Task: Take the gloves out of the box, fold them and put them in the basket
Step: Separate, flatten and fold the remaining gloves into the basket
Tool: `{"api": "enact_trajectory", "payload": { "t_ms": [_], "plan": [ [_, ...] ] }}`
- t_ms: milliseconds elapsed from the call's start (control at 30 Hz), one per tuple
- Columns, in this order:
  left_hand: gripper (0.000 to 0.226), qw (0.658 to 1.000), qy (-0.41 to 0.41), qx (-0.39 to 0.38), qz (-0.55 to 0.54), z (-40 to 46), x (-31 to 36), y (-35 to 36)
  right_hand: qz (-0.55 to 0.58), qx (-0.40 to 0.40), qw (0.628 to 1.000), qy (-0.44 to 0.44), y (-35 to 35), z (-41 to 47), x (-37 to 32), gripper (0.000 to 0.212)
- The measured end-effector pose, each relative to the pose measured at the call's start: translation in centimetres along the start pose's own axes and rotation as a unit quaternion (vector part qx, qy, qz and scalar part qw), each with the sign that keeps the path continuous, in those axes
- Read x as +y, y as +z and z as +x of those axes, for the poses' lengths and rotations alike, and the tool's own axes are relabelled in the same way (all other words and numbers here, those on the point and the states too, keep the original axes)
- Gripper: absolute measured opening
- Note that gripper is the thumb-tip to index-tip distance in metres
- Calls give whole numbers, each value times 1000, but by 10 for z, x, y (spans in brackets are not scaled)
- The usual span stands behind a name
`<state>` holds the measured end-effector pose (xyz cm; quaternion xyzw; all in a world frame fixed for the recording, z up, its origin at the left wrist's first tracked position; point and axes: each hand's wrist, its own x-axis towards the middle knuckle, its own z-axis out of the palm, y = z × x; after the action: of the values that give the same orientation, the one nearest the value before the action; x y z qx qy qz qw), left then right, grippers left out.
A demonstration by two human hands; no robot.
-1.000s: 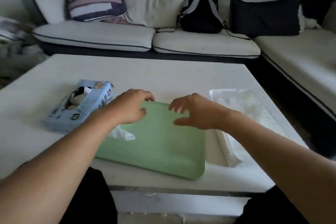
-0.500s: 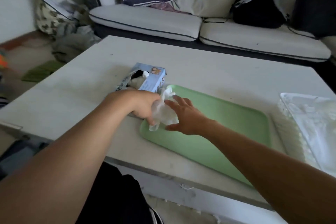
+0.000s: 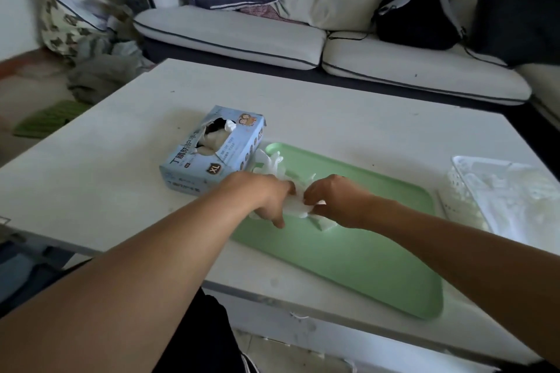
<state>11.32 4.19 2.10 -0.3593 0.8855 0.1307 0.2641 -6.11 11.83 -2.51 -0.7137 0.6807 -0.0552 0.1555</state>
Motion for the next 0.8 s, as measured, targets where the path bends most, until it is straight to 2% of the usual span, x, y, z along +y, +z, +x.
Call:
{"api": "enact_trajectory", "payload": {
  "t_ms": [133, 200, 233, 267, 333, 400, 433, 500, 567, 633, 700, 767, 800],
  "plan": [
    [86, 1000, -19, 2, -6, -2, -1, -2, -13, -55, 998, -31, -13, -41, 20, 16],
    [82, 1000, -21, 1, 9, -3, 3, -4, 85, -82, 993, -7, -30, -61, 28, 12],
    [82, 1000, -18, 7, 4, -4, 2, -6, 164, -86, 982, 23, -42, -65, 26, 18],
    [83, 1000, -12, 17, -6, -6, 5, -11, 263, -72, 960, 61, -52, -71, 28, 20],
    [84, 997, 3, 66, -42, -11, 11, -24, 454, -21, 882, 122, -74, -78, 31, 21],
    [78, 984, 32, 105, -143, -18, 21, -40, 577, 3, 805, 135, -94, -81, 32, 28],
    [71, 964, 61, 103, -239, -23, 28, -46, 618, -7, 776, 126, -101, -82, 30, 32],
    [59, 884, 140, 72, -440, -33, 50, -54, 649, -49, 752, 101, -111, -84, 25, 40],
    [56, 808, 179, 77, -555, -36, 68, -57, 649, -46, 752, 104, -116, -85, 22, 44],
    [60, 758, 186, 85, -619, -33, 78, -62, 659, 1, 740, 132, -123, -88, 23, 46],
    [60, 727, 206, 55, -653, -29, 81, -67, 656, 15, 742, 140, -132, -97, 25, 50],
    [58, 715, 222, 25, -663, -26, 85, -70, 627, -5, 769, 125, -135, -109, 28, 55],
    [52, 717, 219, 40, -660, -23, 88, -70, 608, -4, 785, 121, -134, -114, 27, 56]
  ]
}}
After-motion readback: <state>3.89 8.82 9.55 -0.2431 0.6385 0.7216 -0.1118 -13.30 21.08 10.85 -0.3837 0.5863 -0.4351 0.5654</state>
